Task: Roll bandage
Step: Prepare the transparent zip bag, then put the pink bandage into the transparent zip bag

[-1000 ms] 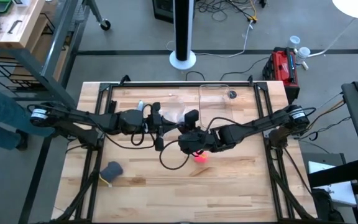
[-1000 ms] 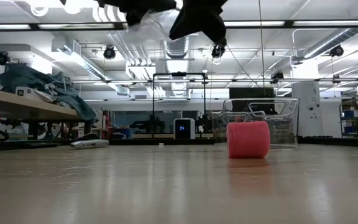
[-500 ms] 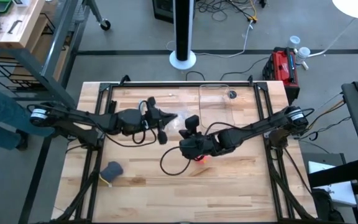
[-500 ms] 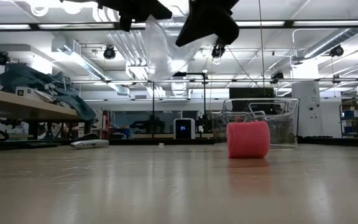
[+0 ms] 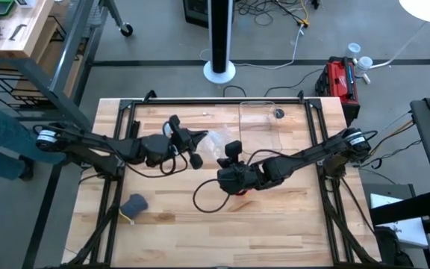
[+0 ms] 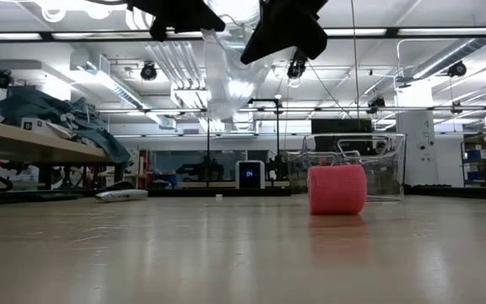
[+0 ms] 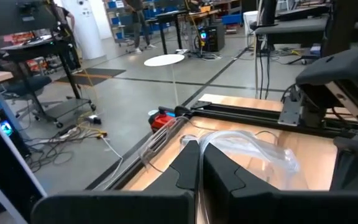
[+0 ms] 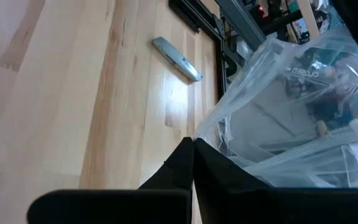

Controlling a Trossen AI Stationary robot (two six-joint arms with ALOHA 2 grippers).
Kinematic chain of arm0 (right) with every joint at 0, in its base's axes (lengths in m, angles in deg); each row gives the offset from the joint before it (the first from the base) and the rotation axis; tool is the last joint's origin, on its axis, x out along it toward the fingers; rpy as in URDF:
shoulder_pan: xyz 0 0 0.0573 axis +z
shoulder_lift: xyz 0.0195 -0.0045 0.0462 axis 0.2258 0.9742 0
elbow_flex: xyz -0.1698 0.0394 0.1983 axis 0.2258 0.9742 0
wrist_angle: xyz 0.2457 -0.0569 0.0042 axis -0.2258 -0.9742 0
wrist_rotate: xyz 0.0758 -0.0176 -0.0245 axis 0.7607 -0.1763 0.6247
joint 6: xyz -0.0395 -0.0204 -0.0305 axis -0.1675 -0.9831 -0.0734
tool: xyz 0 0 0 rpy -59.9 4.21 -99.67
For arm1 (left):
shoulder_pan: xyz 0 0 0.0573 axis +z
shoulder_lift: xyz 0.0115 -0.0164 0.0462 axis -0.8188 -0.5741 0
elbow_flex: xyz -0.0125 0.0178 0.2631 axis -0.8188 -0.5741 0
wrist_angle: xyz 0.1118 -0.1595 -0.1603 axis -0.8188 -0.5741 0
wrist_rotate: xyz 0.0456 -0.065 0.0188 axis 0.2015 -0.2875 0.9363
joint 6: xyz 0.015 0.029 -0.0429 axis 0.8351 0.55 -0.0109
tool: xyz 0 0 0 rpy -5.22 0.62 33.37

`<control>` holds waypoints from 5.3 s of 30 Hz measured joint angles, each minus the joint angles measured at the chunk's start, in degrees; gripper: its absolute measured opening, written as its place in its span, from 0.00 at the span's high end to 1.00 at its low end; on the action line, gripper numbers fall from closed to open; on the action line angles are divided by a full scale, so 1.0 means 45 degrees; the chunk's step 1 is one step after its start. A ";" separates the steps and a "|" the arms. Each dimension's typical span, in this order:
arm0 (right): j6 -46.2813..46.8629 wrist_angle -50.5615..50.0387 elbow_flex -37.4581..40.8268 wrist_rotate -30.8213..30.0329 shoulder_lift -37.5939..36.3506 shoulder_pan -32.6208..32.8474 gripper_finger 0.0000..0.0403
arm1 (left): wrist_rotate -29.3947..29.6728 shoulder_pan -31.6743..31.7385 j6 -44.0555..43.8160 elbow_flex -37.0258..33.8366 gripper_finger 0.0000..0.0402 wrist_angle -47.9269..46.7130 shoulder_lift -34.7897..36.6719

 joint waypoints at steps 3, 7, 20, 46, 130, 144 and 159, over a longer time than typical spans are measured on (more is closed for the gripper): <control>-0.0010 0.0328 0.0000 -0.0004 0.0000 -0.0021 1.00 | 0.0016 0.0000 0.0024 0.0000 1.00 0.0016 0.0000; 0.0078 0.1211 0.0005 0.0008 0.0000 -0.0144 1.00 | -0.0092 -0.0096 0.0497 0.0000 1.00 0.0097 0.0000; 0.2213 0.1448 0.0010 0.0443 -0.0077 -0.0293 0.95 | 0.3227 -0.0934 0.2459 -0.0049 1.00 0.0047 -0.0146; 0.6149 -0.1185 0.0730 0.3182 -0.1963 -0.0465 0.60 | 0.4922 -0.1205 0.3632 -0.0194 1.00 -0.0056 -0.0452; 1.0232 0.6333 0.6266 0.6104 -0.0851 0.0013 0.94 | 0.3076 -0.1114 0.3232 -0.0369 1.00 -0.1417 -0.0447; 0.9540 0.8032 0.6256 0.6092 -0.1854 -0.0420 0.95 | 0.2698 -0.1093 0.3579 -0.0369 1.00 -0.1421 -0.0447; 1.0118 0.8290 0.3717 0.7457 0.1313 -0.0334 0.45 | 0.3360 -0.2231 0.3151 -0.0238 1.00 -0.3374 0.1149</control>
